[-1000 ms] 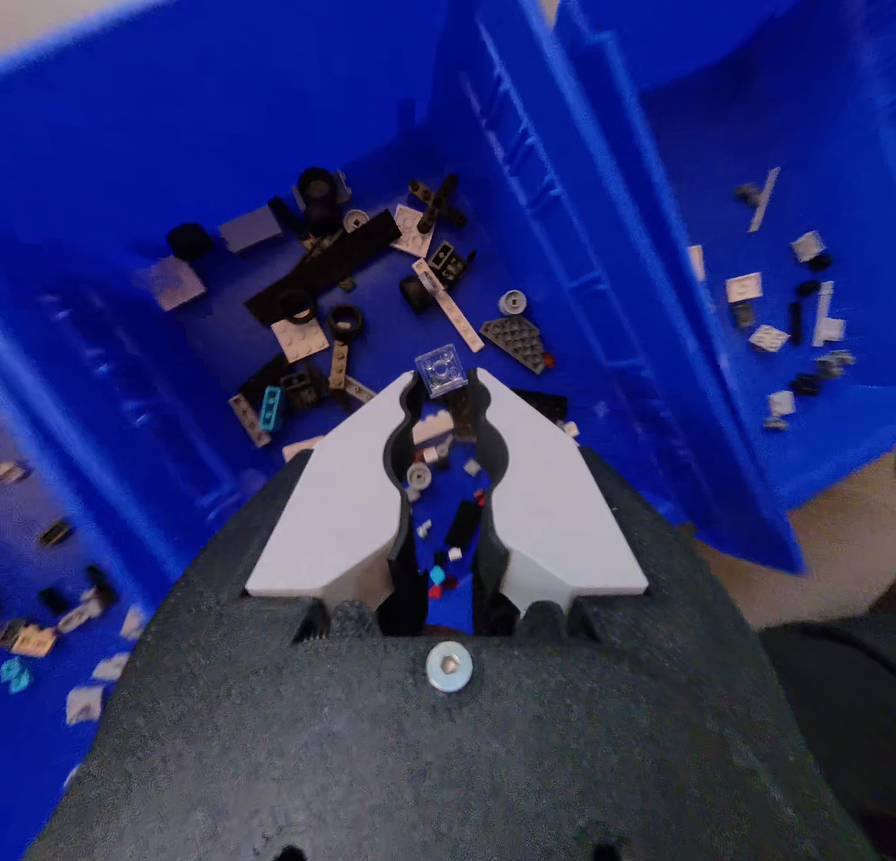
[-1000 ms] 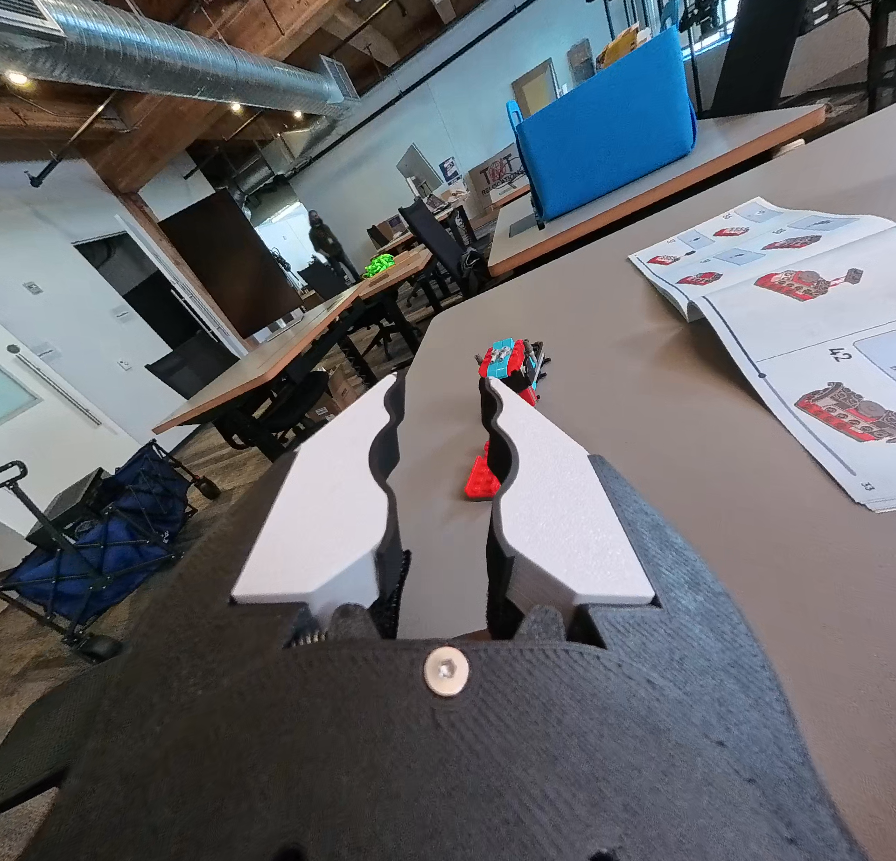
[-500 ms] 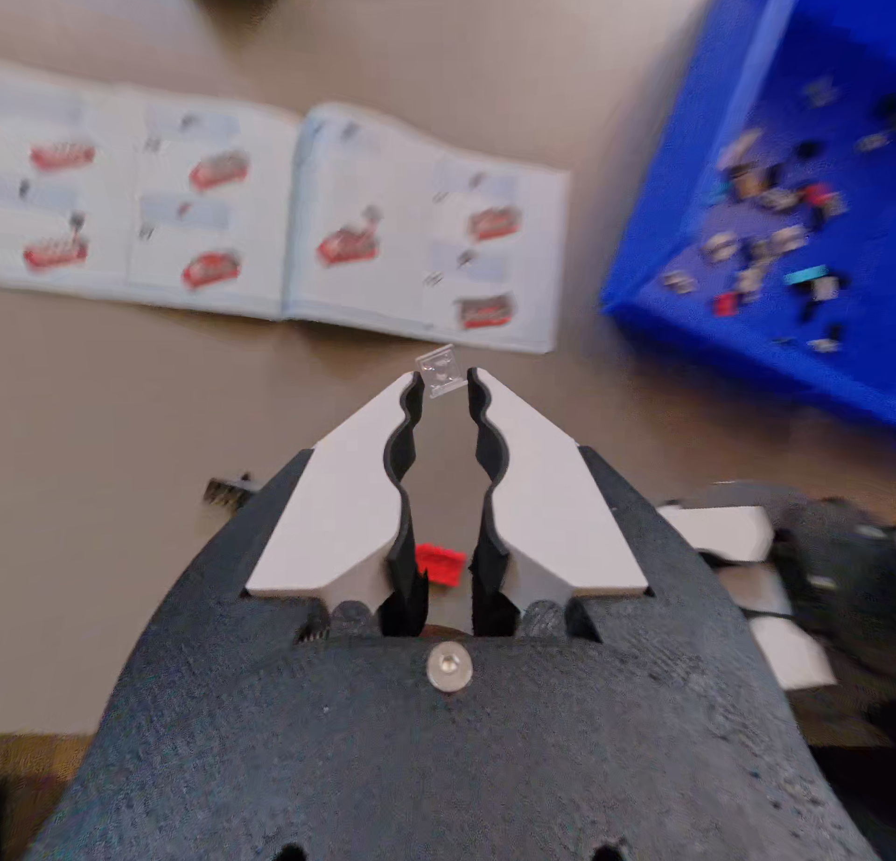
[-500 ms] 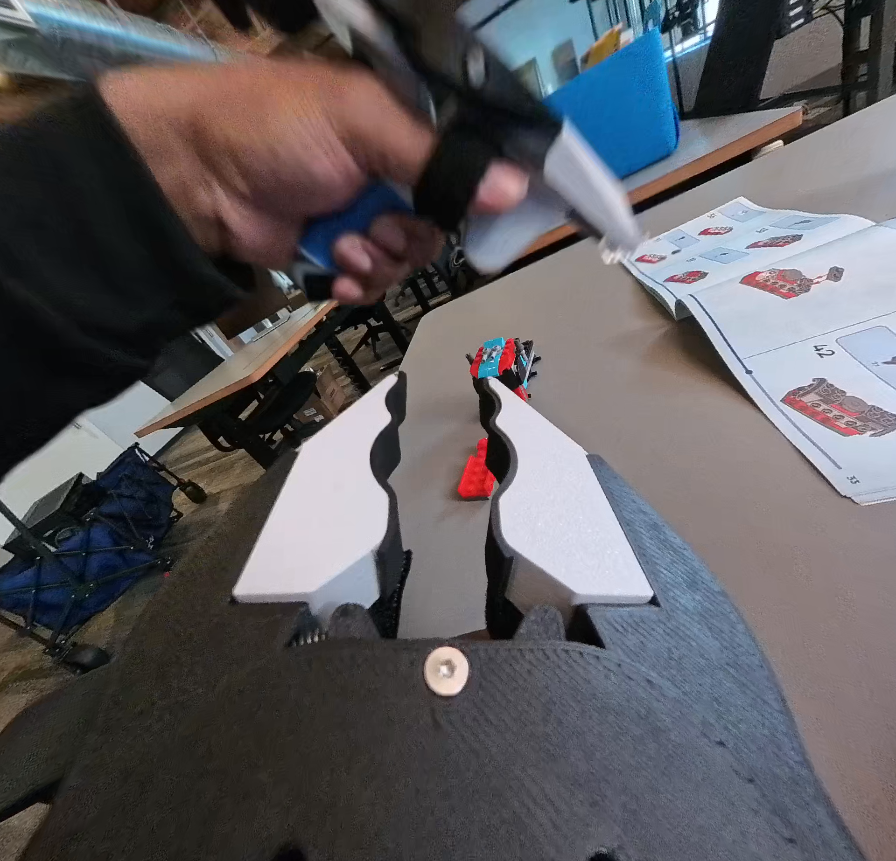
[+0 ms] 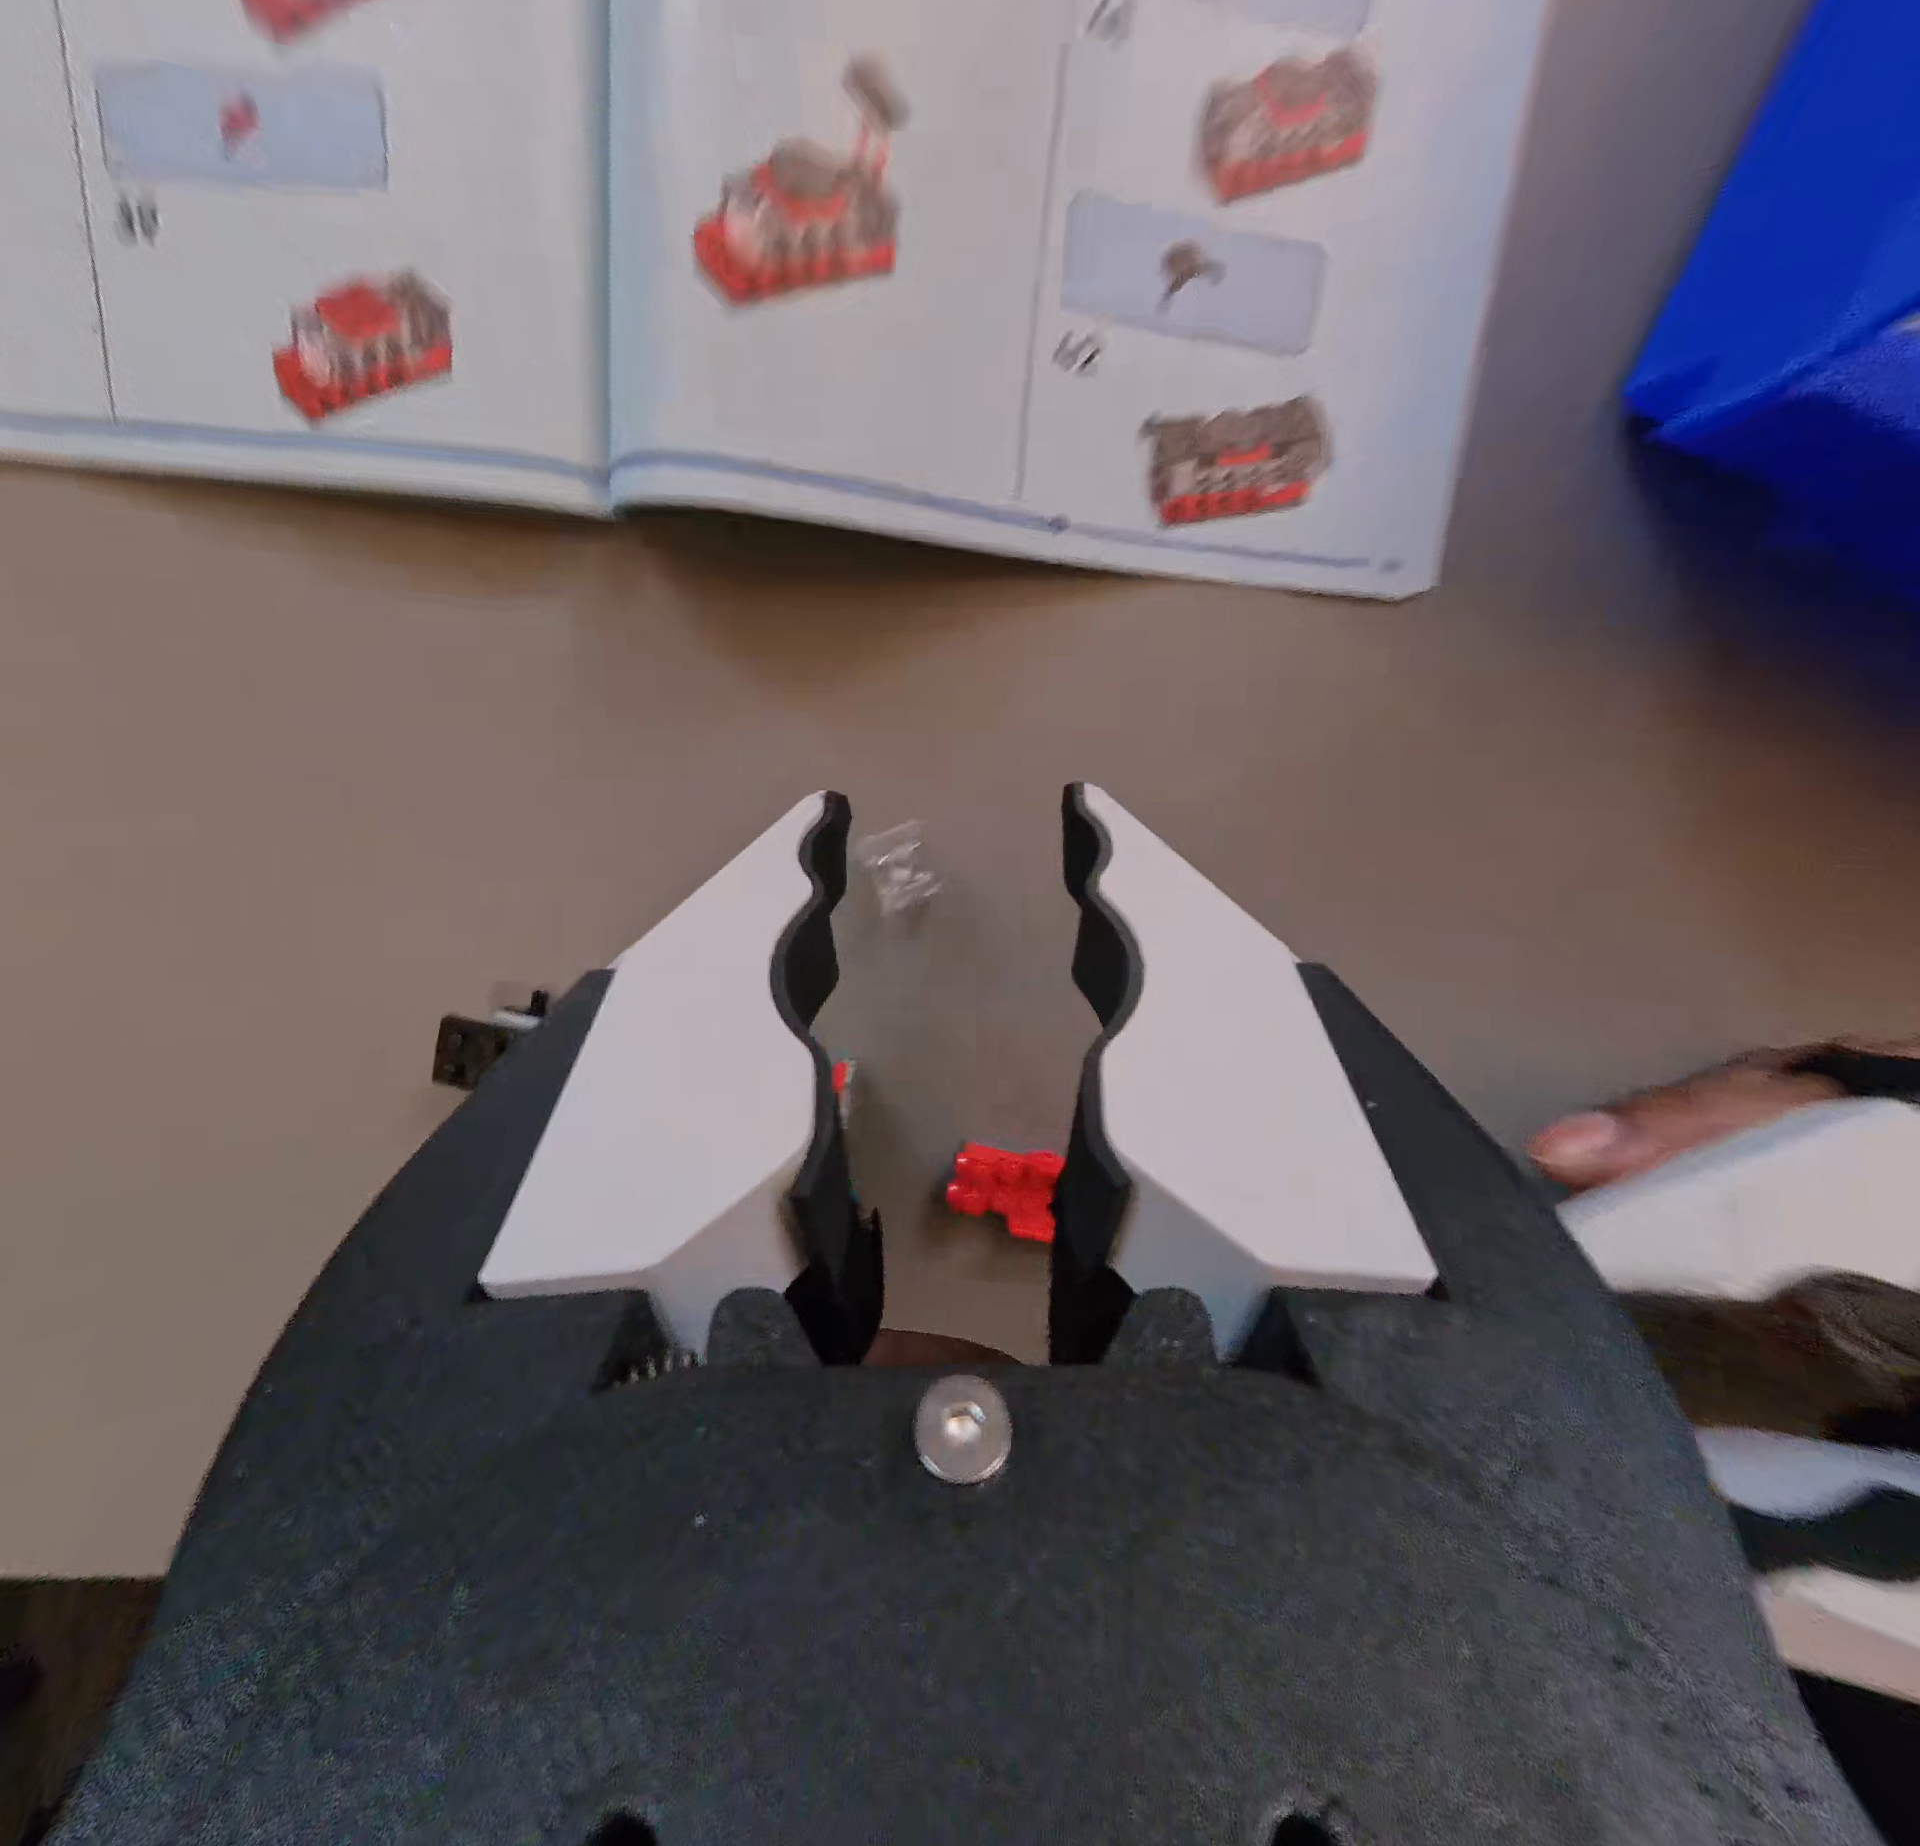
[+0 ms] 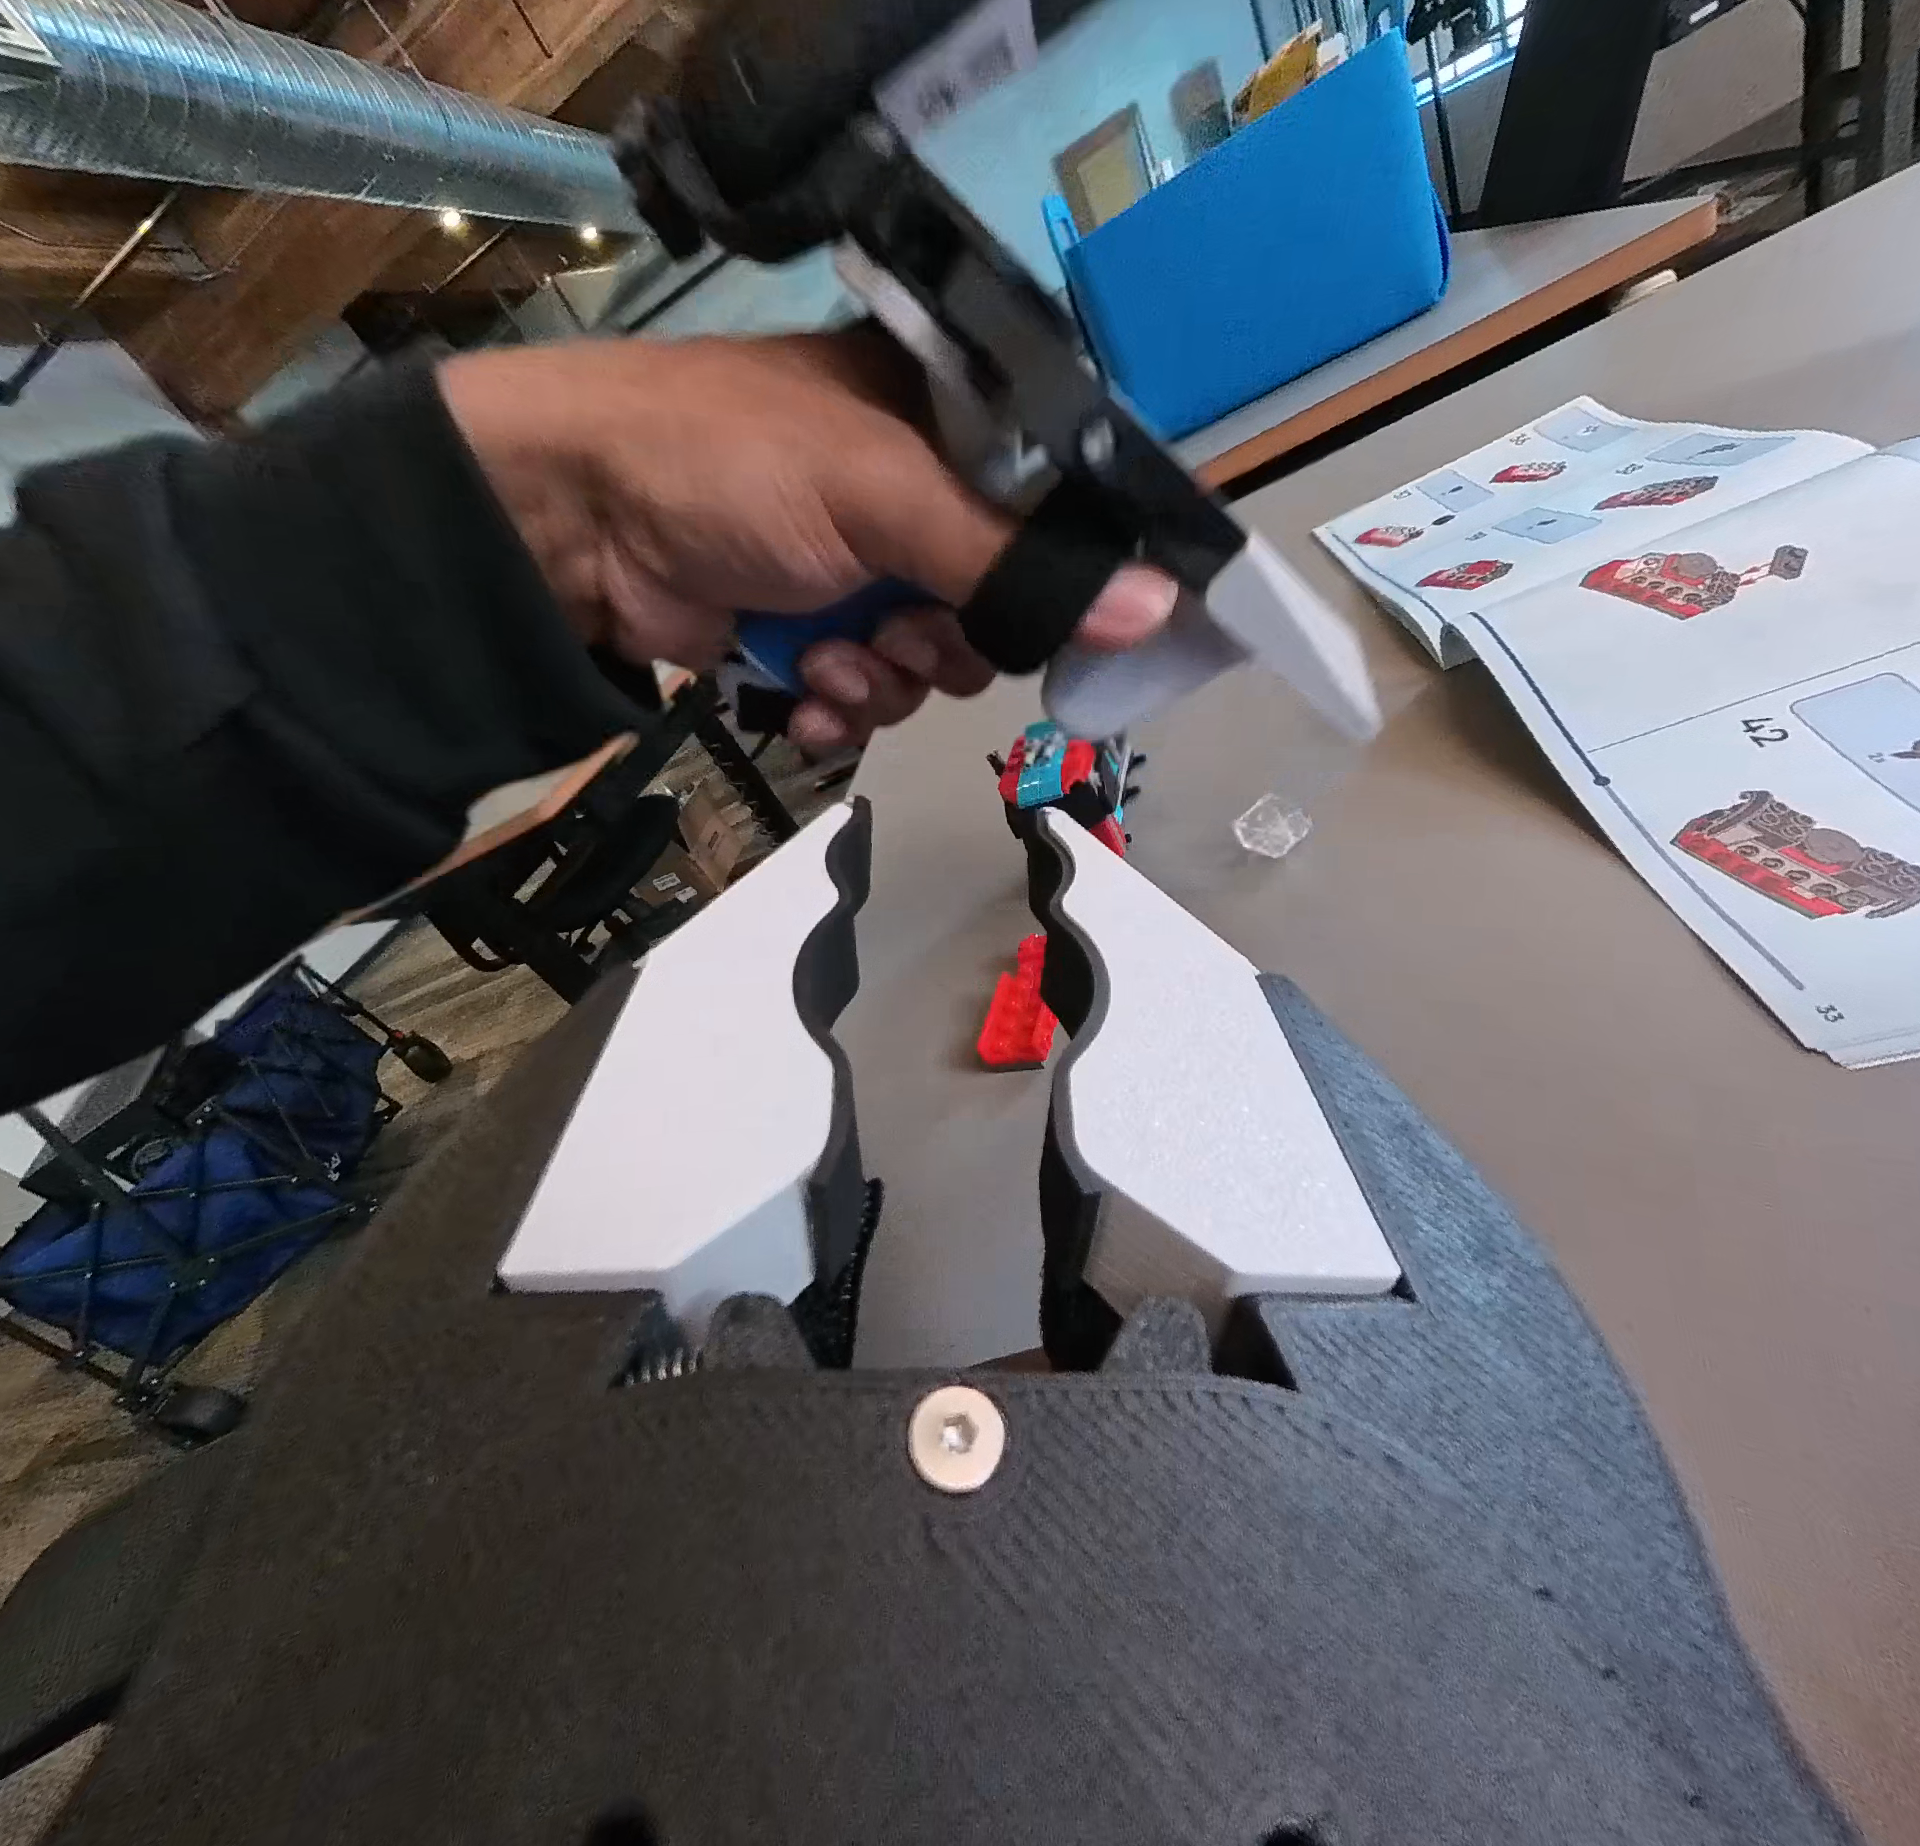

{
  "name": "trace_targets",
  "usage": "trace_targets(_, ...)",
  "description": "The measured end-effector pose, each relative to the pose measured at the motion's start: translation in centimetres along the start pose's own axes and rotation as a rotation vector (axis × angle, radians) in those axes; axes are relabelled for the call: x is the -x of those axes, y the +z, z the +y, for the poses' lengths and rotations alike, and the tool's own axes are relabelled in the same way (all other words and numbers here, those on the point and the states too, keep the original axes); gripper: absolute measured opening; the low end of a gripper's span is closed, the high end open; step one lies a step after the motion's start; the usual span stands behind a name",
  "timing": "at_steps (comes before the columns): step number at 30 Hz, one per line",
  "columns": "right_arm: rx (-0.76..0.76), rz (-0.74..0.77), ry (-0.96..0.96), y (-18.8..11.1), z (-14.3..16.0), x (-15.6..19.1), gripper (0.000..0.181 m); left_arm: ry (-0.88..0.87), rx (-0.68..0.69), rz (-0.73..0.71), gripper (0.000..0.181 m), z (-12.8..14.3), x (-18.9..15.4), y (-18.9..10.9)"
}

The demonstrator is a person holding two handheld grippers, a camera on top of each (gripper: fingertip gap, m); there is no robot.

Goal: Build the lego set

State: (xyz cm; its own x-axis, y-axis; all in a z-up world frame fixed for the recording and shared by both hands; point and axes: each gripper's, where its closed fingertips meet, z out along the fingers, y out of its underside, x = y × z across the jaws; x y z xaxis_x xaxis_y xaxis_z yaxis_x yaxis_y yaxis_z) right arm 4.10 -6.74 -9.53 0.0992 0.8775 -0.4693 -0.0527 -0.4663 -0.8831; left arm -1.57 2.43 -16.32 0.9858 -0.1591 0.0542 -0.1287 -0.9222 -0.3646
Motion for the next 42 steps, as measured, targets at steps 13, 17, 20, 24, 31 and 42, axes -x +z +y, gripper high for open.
trace_targets(13, 0.010, -0.005, 0.008, 0.2, 0.1, 0.0, 0.029, 0.825, -0.198, 0.279, 0.042, -15.6, -35.1, -5.9)
trace_targets(17, 0.012, -0.015, 0.009, 0.1, 0.1, 0.1, 0.030, 1.116, -0.121, 0.172, 0.041, -17.3, -43.1, 0.4)
trace_targets(20, 0.014, -0.023, 0.005, 0.0, 0.1, 0.2, 0.030, 1.268, -0.021, 0.013, 0.040, -18.6, -44.9, 5.9)
trace_targets(24, 0.026, -0.038, 0.009, 0.0, 0.3, 0.4, 0.030, 1.411, 0.034, -0.224, 0.037, -21.5, -44.5, 9.9)
trace_targets(31, 0.048, -0.054, 0.012, -0.1, 0.5, 0.4, 0.030, 1.497, 0.153, -0.275, 0.032, -21.3, -45.0, 11.6)
trace_targets(42, 0.053, -0.060, 0.020, -0.2, 0.5, 0.3, 0.029, 1.540, 0.172, -0.394, 0.035, -22.1, -44.0, 13.4)
